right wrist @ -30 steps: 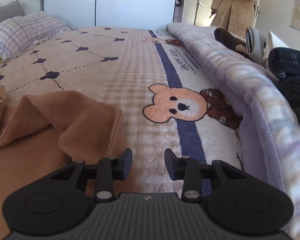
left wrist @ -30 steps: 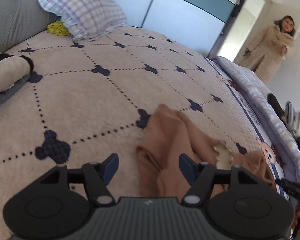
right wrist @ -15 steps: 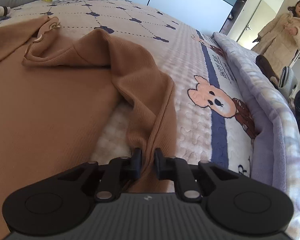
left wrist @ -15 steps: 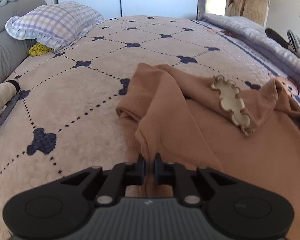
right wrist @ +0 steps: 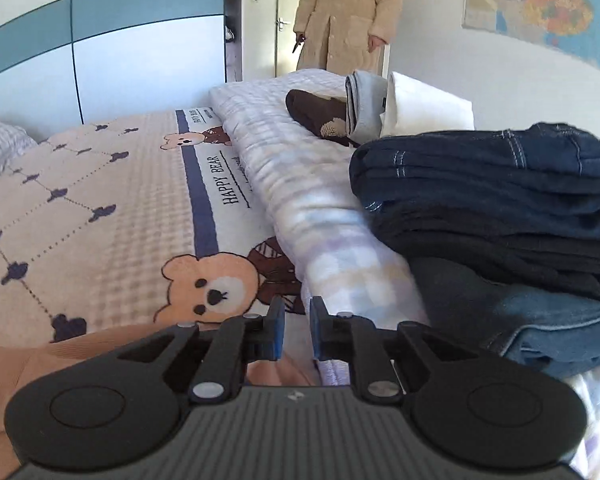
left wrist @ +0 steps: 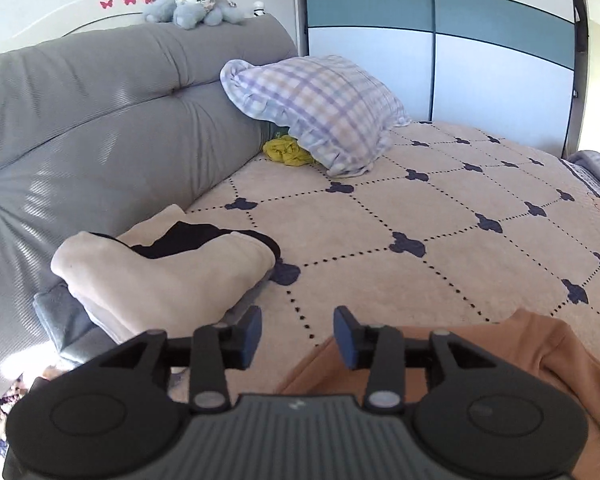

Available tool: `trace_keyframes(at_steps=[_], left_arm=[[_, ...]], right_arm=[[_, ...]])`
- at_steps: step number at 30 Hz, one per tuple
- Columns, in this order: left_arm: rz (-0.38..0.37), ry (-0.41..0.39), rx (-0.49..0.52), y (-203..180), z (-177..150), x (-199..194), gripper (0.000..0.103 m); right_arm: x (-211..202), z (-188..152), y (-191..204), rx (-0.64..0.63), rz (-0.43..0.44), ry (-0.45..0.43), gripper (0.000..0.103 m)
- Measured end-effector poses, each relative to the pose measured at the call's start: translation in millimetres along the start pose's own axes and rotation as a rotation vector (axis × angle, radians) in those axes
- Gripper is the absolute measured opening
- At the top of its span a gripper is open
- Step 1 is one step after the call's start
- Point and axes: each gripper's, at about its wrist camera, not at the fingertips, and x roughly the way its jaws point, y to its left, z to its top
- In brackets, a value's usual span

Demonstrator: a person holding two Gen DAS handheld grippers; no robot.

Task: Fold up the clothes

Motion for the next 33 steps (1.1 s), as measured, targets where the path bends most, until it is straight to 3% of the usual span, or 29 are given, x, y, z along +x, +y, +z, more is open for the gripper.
trace_keyframes(at_steps=[3, 5, 8, 10, 16, 20, 22, 24, 27, 30, 32, 33], left_arm=[[-0.093, 0.024, 0.001, -0.8, -22.3, -4.8, 0.051], [-0.158, 0.029, 0.060, -15.1, -36.6, -9.5, 0.061], [-0.235, 0.012, 0.153, -43.9, -53.2, -21.6, 0.072], [-0.294, 0.004, 0.187, -63.5, -59.8, -26.4, 0.080], [-0.373, 0.052, 0.237, -105.9, -91.8, -22.0, 0.083], [-0.399, 0.104, 0.237, -114.3, -116.8, -17.2, 0.083], [-0.404, 0.110, 0.238, -113.3, -124.1, -17.0, 0.083], [-0.398, 0.107, 0.231, -107.7, -122.4, -14.5, 0.083], [-0.389, 0.101, 0.214, -101.4, -114.4, -8.4, 0.083], [-0.379, 0.096, 0.212, -98.9, -108.7, -5.6, 0.083], [-0.373, 0.083, 0.218, -95.2, -107.7, -4.9, 0.084], [-0.367, 0.084, 0.218, -92.6, -108.4, -3.4, 0.084]], right_arm=[[-2.2, -25.7, 5.5, -0.074, 0.055, -0.003, 0.024], [-3.5, -44.2, 27.9, -0.232, 0.150, 0.004, 0.024], [-15.6, -73.5, 78.5, -0.542, 0.218, -0.049, 0.026], [-23.1, -84.7, 107.2, -0.648, 0.283, -0.065, 0.026], [-45.4, -114.5, 190.7, -0.913, 0.490, -0.104, 0.027], [-31.8, -124.0, 228.9, -0.986, 0.493, -0.086, 0.024], [-20.9, -116.9, 238.5, -0.978, 0.457, -0.084, 0.012], [-9.8, -94.3, 238.7, -0.883, 0.458, -0.075, 0.012], [11.5, -52.5, 240.0, -0.706, 0.345, -0.097, 0.002], [36.3, -16.6, 225.3, -0.471, 0.192, -0.084, 0.003], [44.4, -3.3, 208.8, -0.317, 0.164, -0.048, 0.005], [44.1, -3.5, 203.1, -0.285, 0.217, -0.027, 0.007]])
